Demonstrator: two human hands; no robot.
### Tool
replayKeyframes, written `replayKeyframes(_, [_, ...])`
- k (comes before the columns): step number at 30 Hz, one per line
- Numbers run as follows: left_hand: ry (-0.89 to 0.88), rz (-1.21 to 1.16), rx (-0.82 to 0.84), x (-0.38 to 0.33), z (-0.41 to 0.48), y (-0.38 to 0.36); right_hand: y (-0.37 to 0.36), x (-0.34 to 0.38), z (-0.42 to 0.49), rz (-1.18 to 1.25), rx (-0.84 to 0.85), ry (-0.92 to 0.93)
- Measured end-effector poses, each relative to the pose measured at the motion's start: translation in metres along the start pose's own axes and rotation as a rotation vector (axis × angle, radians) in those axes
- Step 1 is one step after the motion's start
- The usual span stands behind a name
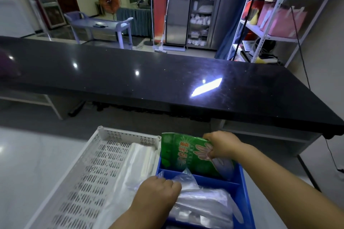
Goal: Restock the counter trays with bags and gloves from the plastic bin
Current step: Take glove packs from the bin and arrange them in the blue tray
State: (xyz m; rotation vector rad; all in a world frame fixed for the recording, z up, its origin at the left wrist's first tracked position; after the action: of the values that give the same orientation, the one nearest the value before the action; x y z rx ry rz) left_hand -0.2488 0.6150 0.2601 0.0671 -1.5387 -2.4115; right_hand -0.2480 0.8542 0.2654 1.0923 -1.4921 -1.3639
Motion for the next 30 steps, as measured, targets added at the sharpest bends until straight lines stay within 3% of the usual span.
replayKeyframes(4, [-0.002, -0.015, 0.009, -0.004, 0.004, -0.003, -0.006, -0.002, -0.005, 0.028, -0.022, -0.051])
replayKeyframes(7, [-0.006, -0.03, 0.023, -0.005, 0.009, -0.006, 0.014, 0.003, -0.018, 0.111, -0.211, -0.061])
replayKeyframes(9, [0.002, -0.044, 0.056, -0.007, 0.014, -0.009, 0.027, 0.013, -0.033, 0.299, -0.29, -0.054])
replayKeyframes(10, [0.006, -0.051, 0.079, -0.008, 0.016, -0.012, 0.028, 0.02, -0.041, 0.431, -0.234, -0.034])
replayKeyframes(13, [0.003, -0.05, 0.128, -0.01, 0.028, -0.017, 0.017, 0.048, -0.073, 0.673, 0.159, 0.049])
replayKeyframes(15, [0.014, -0.048, 0.119, -0.006, 0.042, -0.02, 0.002, 0.05, -0.086, 0.572, 0.245, 0.056])
replayKeyframes(17, [0.042, -0.052, 0.109, 0.0, 0.06, -0.019, -0.001, 0.042, -0.086, 0.434, 0.082, 0.012])
replayKeyframes(20, [0.124, -0.081, 0.074, 0.013, 0.084, -0.021, 0.003, 0.025, -0.074, 0.446, -0.168, -0.086])
replayKeyframes(22, [0.225, -0.135, 0.167, 0.025, 0.093, -0.037, -0.003, 0.012, -0.063, 0.435, -0.229, -0.157])
replayKeyframes(27, [0.251, -0.256, 0.283, 0.038, 0.092, -0.067, -0.043, -0.003, -0.055, 0.554, -0.14, -0.32])
replayKeyframes(30, [0.185, -0.23, 0.299, 0.036, 0.089, -0.079, -0.056, -0.007, -0.06, 0.419, -0.092, -0.3])
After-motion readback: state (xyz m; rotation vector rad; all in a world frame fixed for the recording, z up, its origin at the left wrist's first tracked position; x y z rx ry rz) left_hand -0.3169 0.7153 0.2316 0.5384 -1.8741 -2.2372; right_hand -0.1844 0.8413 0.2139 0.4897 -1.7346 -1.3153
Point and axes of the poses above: each hand's wrist, its own z-axis towards the middle knuckle, its own y-axis out of the back of the hand, x = y × z, the point moved 4 cm from there along z, towards the middle knuckle, and after that the axes turned 9 degrees about -x, right-handed, at the moved point
